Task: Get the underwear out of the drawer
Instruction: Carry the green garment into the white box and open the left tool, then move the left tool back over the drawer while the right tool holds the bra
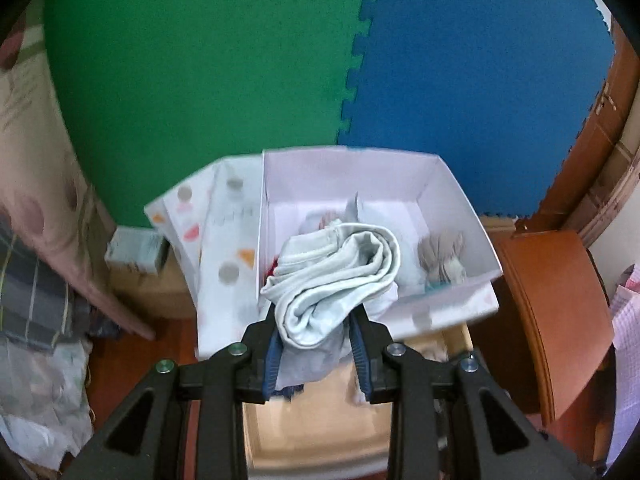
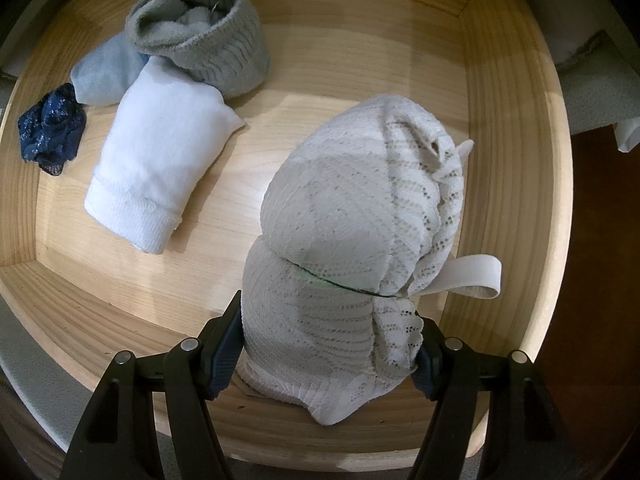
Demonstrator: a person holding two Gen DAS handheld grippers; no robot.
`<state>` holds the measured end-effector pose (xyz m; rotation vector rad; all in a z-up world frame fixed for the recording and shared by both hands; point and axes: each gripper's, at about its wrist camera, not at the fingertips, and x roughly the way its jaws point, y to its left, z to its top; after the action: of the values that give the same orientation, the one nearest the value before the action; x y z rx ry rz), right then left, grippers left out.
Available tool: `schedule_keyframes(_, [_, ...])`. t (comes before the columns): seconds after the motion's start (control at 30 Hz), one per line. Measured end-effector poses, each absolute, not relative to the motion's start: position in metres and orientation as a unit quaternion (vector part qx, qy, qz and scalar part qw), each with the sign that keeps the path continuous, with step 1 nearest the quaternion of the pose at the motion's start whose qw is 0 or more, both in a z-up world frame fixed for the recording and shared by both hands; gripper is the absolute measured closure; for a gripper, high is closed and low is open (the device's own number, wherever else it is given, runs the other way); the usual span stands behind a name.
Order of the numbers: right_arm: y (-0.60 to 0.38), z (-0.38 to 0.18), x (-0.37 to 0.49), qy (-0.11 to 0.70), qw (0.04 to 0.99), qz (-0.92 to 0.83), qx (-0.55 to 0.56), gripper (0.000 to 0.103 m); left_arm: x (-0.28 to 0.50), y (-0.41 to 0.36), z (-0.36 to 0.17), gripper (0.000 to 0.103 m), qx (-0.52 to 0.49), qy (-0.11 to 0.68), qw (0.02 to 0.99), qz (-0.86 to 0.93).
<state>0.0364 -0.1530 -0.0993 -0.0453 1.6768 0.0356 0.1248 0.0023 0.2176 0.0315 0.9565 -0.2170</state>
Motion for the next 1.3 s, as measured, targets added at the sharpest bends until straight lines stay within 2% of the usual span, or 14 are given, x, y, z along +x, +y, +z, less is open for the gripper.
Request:
schedule_keyframes(0.33, [-0.155, -0.101, 0.036, 0.742, 0.670, 0.015, -0.015, 0.036, 0.223, -0.028, 0.160, 0.072, 0.021, 0.527, 0.846, -0.076])
schedule_keyframes(0.6, [-0.159, -0.101, 0.037, 0.742, 0.670, 0.019, -0.013, 0.036, 0.244, -0.036, 0.118, 0.071, 0.033, 0.557, 0.828, -0.053])
schedule_keyframes(0.7, [-0.159, -0.101, 0.037, 0.743, 0.669, 0.019, -0.013, 0.036, 0.246, -0.033, 0.110, 0.067, 0.025, 0.566, 0.822, -0.054])
schedule_keyframes(1.07, [-0.159, -0.101, 0.038, 0.743, 0.669, 0.018, -0.013, 0.036, 0.235, -0.026, 0.128, 0.060, 0.013, 0.561, 0.825, -0.064])
schedule_keyframes(1.3, [-0.160, -0.102, 0.038, 0.743, 0.669, 0.017, -0.014, 0.036, 0.204, -0.003, 0.151, 0.060, 0.015, 0.543, 0.837, -0.064])
